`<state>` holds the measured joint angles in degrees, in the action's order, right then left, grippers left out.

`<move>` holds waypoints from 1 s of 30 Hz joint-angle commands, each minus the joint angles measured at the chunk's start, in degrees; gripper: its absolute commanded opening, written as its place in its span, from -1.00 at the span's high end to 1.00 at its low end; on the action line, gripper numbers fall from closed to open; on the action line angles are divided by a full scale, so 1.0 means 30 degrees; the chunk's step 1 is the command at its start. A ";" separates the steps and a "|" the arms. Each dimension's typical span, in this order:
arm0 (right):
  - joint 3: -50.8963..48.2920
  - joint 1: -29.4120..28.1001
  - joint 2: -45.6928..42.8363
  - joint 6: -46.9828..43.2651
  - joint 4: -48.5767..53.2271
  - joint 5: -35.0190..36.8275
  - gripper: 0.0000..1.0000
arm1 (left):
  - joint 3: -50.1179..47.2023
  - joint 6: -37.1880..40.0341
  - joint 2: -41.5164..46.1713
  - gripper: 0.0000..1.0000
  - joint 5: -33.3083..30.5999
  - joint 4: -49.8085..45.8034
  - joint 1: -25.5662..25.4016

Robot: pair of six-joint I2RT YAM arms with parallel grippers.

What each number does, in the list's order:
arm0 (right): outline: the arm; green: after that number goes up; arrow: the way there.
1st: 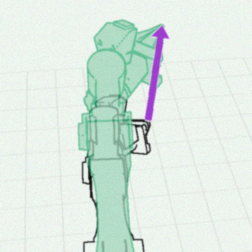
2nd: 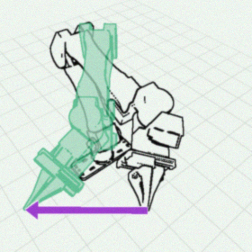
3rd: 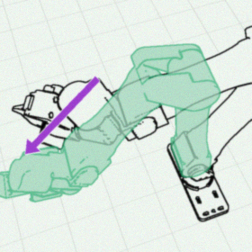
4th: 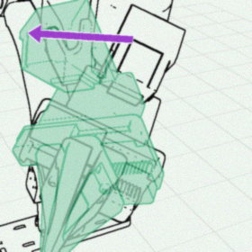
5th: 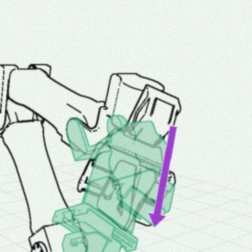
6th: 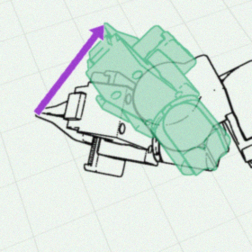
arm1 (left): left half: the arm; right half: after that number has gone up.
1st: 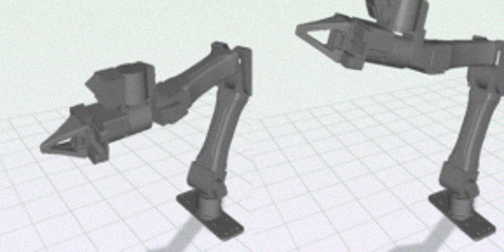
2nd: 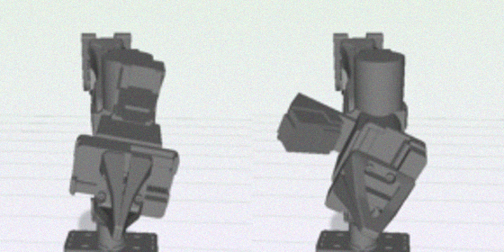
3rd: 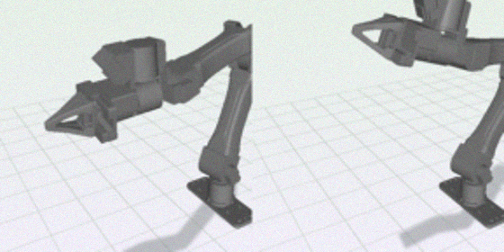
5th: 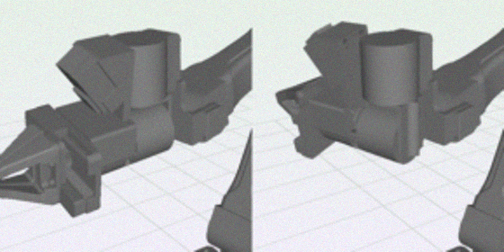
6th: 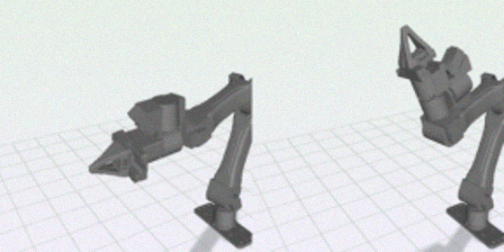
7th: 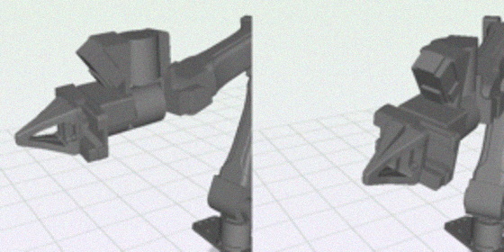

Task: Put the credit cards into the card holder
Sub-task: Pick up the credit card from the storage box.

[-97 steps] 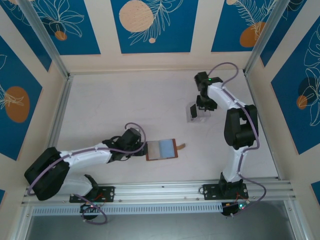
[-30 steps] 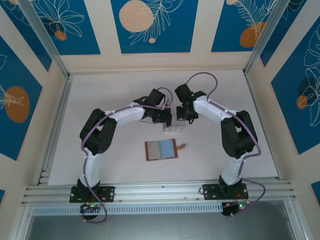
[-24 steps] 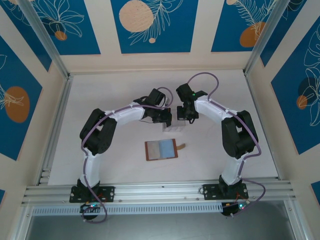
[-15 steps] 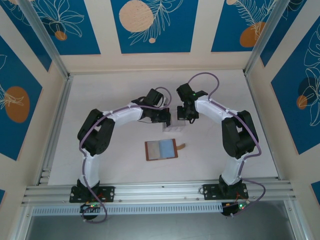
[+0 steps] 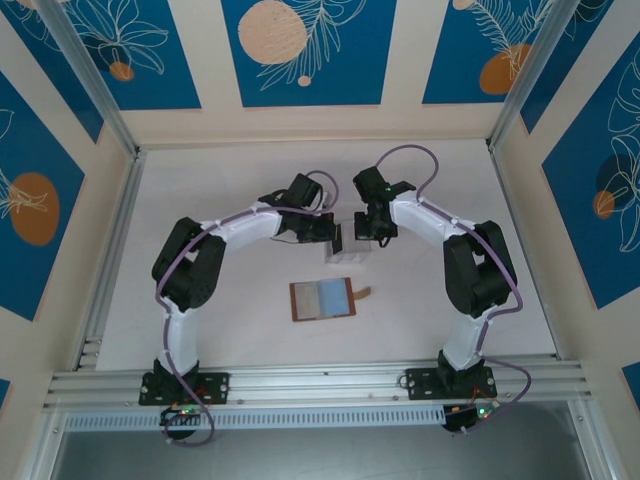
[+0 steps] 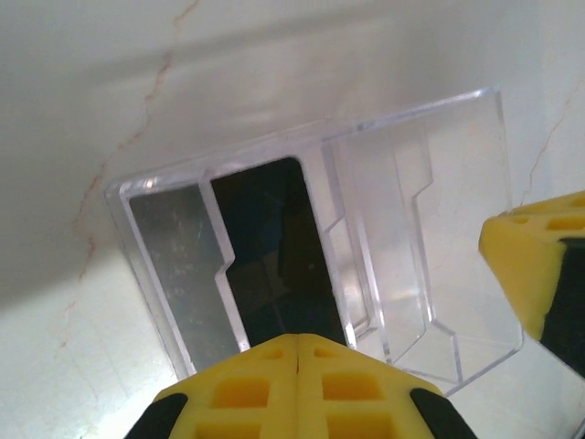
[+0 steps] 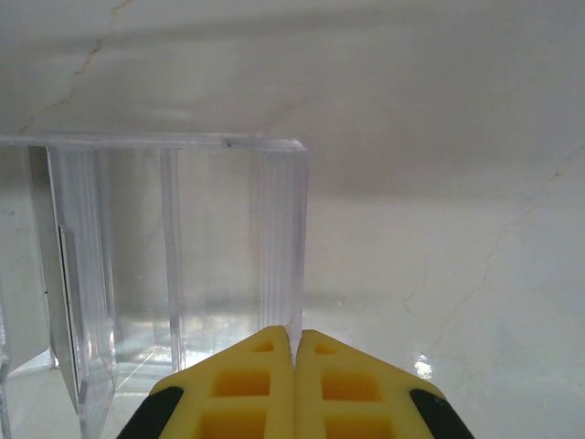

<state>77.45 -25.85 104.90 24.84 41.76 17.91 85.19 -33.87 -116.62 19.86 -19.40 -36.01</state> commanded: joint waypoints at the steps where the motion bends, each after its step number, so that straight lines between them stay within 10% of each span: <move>1: -0.0830 -0.0144 0.0954 -0.0311 0.1362 -0.0941 1.00 | 0.1273 0.0938 -0.0752 1.00 -0.0552 -0.1318 0.0053; 30: -0.1012 -0.0086 0.0863 -0.0311 0.1200 -0.1016 1.00 | 0.4281 0.2549 -0.2924 1.00 -0.1937 -0.4550 -0.0772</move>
<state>77.32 -25.85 104.88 24.82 41.58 17.85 96.05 -27.88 -123.33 15.75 -30.04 -37.41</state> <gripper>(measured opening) 0.066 0.037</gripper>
